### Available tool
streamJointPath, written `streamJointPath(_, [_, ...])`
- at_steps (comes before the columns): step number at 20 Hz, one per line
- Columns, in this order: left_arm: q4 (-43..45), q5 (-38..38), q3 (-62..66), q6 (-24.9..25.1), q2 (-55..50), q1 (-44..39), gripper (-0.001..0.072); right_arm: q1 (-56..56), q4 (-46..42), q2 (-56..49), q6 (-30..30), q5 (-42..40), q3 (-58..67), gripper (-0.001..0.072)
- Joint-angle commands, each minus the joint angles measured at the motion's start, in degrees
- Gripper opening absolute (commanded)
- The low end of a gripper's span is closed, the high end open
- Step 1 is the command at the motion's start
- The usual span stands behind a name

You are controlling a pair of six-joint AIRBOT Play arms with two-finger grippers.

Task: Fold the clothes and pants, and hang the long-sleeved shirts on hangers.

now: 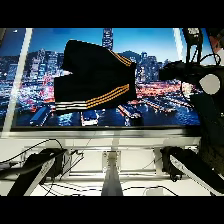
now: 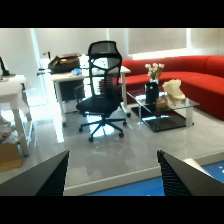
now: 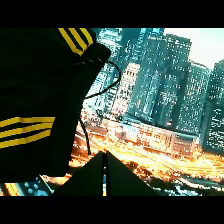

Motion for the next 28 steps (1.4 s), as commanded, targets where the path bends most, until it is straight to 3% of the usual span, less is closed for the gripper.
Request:
streamJointPath(1, [0.0, 0.0, 0.0, 0.0, 0.0, 0.0, 0.0611, 0.1, 0.0, 0.0, 0.0, 0.0, 0.0, 0.0018])
streamJointPath(16, [0.0, 0.0, 0.0, 0.0, 0.0, 0.0, 0.0611, -0.2, -2.4, -0.4, -0.2, -0.9, 0.0, 0.0018])
streamJointPath(20, [0.0, 0.0, 0.0, 0.0, 0.0, 0.0, 0.0612, -7.3, -4.0, -4.5, -0.7, 8.8, -0.2, 0.0017])
streamJointPath(23, [0.0, 0.0, 0.0, 0.0, 0.0, 0.0, 0.0611, -14.3, 5.8, -9.3, -12.7, 15.6, -4.5, 0.0016])
streamJointPath(26, [0.0, 0.0, 0.0, 0.0, 0.0, 0.0, 0.0611, -18.3, 31.1, -14.2, -25.7, 14.8, -13.7, 0.002])
streamJointPath(27, [0.0, 0.0, 0.0, 0.0, 0.0, 0.0, 0.0611, -18.3, 37.6, -15.6, -26.0, 11.7, -16.5, 0.0162])
streamJointPath(28, [0.0, 0.0, 0.0, 0.0, 0.1, 0.0, 0.0611, -18.3, 44.3, -17.3, -25.8, 8.0, -19.1, 0.0498])
